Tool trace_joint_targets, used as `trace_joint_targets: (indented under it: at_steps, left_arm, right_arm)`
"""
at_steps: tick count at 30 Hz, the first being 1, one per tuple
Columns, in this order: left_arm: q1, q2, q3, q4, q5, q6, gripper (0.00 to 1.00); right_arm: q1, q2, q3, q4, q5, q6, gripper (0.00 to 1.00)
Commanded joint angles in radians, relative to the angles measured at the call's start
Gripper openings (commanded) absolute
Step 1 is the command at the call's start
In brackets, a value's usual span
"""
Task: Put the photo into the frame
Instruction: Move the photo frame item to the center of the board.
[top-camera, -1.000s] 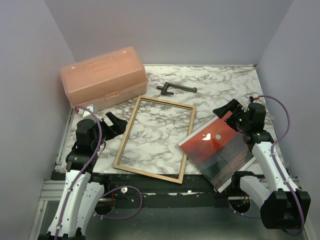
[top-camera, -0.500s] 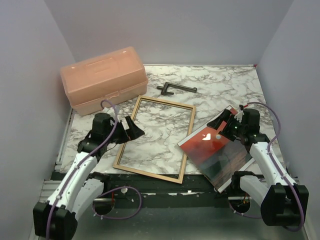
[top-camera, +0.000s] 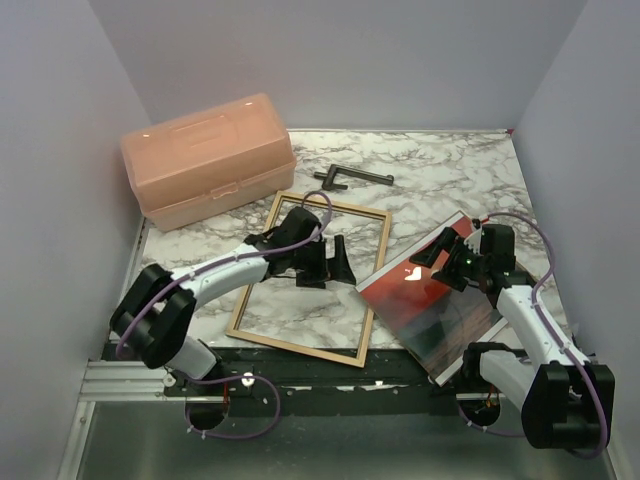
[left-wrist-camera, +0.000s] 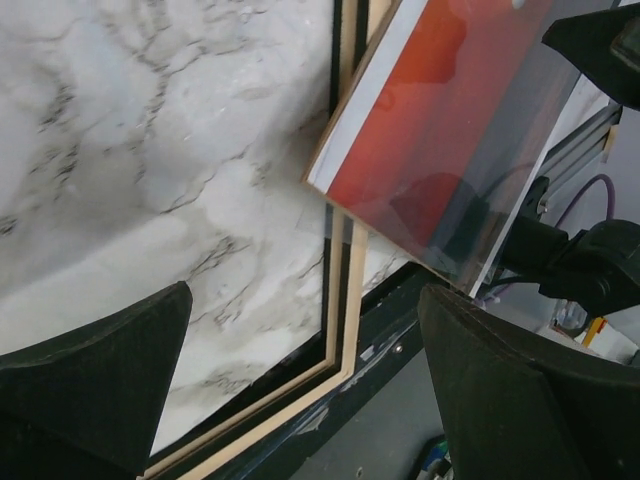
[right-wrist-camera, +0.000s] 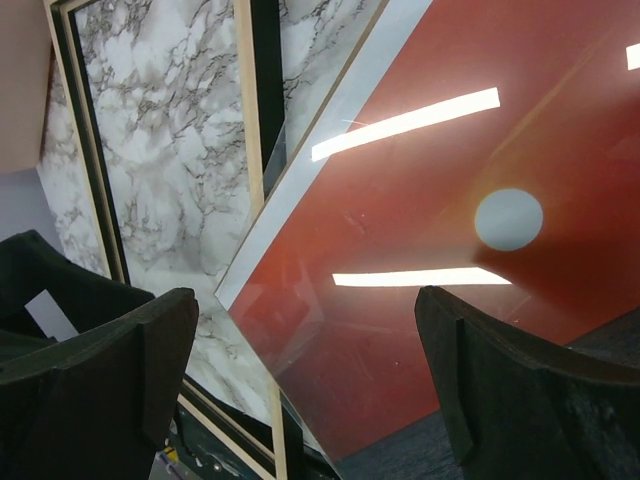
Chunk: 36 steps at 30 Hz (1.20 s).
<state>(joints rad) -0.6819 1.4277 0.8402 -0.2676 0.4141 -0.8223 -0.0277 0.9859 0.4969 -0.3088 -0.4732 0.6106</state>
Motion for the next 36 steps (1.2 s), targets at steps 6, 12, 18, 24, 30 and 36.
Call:
trace_joint_targets:
  at_steps: [6,12,18,24,30,36]
  left_arm:
    - [-0.085,0.193,0.133,0.124,0.003,-0.093,0.96]
    - [-0.087,0.279,0.157,0.213,0.043,-0.115,0.89]
    - [-0.088,0.368,0.202,0.249,0.075,-0.107,0.85]
    - [-0.091,0.410,0.180,0.387,0.149,-0.137,0.74]
    - [-0.097,0.447,0.162,0.459,0.206,-0.150,0.67]
    - [-0.099,0.474,0.168,0.453,0.233,-0.139,0.63]
  right_arm:
    - [0.000,-0.035,-0.022,-0.024,-0.055,0.025,1.00]
    - [0.000,-0.034,-0.003,-0.036,-0.061,0.024,1.00]
    - [0.000,-0.032,0.034,-0.054,-0.077,0.023,1.00]
    - [0.000,-0.041,0.085,-0.076,-0.077,0.029,1.00]
    - [0.000,-0.026,0.100,-0.066,-0.106,0.035,1.00]
    - [0.001,-0.032,0.099,-0.072,-0.120,0.042,1.00]
